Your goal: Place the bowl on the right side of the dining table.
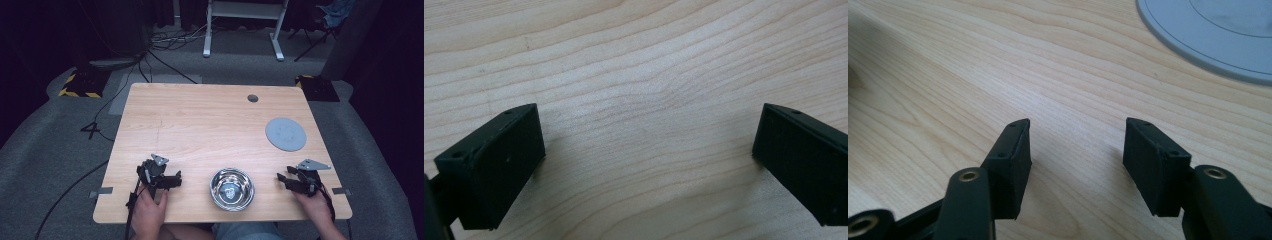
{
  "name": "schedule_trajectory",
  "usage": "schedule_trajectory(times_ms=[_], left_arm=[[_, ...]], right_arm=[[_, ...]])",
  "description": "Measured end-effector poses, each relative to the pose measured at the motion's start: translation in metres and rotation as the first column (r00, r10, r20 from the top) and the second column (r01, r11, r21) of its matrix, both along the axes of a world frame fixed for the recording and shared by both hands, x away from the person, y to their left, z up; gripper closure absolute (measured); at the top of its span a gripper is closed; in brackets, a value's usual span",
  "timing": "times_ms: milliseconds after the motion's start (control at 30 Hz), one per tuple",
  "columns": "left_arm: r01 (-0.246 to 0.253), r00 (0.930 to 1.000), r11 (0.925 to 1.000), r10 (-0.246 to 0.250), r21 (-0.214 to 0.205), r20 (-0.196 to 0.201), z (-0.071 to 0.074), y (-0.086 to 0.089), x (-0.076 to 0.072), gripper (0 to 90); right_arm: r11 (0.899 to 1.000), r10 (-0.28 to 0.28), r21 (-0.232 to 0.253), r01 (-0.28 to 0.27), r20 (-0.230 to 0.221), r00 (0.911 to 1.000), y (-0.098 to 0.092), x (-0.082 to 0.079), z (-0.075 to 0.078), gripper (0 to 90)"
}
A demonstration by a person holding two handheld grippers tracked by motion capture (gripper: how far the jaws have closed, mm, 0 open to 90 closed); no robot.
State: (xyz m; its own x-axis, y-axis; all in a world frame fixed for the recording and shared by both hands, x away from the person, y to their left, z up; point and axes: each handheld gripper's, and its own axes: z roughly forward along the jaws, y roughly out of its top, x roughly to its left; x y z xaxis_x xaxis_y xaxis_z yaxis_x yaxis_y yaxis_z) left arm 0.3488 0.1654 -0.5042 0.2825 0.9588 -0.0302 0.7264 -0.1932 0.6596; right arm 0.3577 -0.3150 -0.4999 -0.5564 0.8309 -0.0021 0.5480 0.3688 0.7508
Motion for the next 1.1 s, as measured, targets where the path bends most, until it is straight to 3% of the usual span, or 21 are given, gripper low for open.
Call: schedule_trajectory(times_ms=[267,400,700,1100], left_arm=[[0.000,1.0000,1.0000,0.000,0.000,0.000,0.000,0.000,0.000,0.4],[0.000,1.0000,1.0000,0.000,0.000,0.000,0.000,0.000,0.000,0.4],[0.000,1.0000,1.0000,0.000,0.000,0.000,0.000,0.000,0.000,0.5],[0.000,1.0000,1.0000,0.000,0.000,0.000,0.000,0.000,0.000,0.4]], right_arm=[[0.999,0.041,0.007,-0.041,0.013,0.9991,0.008,-0.004,0.016,44.4],[0.998,0.067,-0.004,-0.067,0.004,0.9977,0.012,-0.004,0.023,44.3],[0.996,0.090,0.020,-0.090,-0.008,0.9959,0.023,-0.007,0.038,44.0],[0.988,0.152,0.039,-0.152,-0.002,0.9883,0.048,-0.009,0.053,42.9]])
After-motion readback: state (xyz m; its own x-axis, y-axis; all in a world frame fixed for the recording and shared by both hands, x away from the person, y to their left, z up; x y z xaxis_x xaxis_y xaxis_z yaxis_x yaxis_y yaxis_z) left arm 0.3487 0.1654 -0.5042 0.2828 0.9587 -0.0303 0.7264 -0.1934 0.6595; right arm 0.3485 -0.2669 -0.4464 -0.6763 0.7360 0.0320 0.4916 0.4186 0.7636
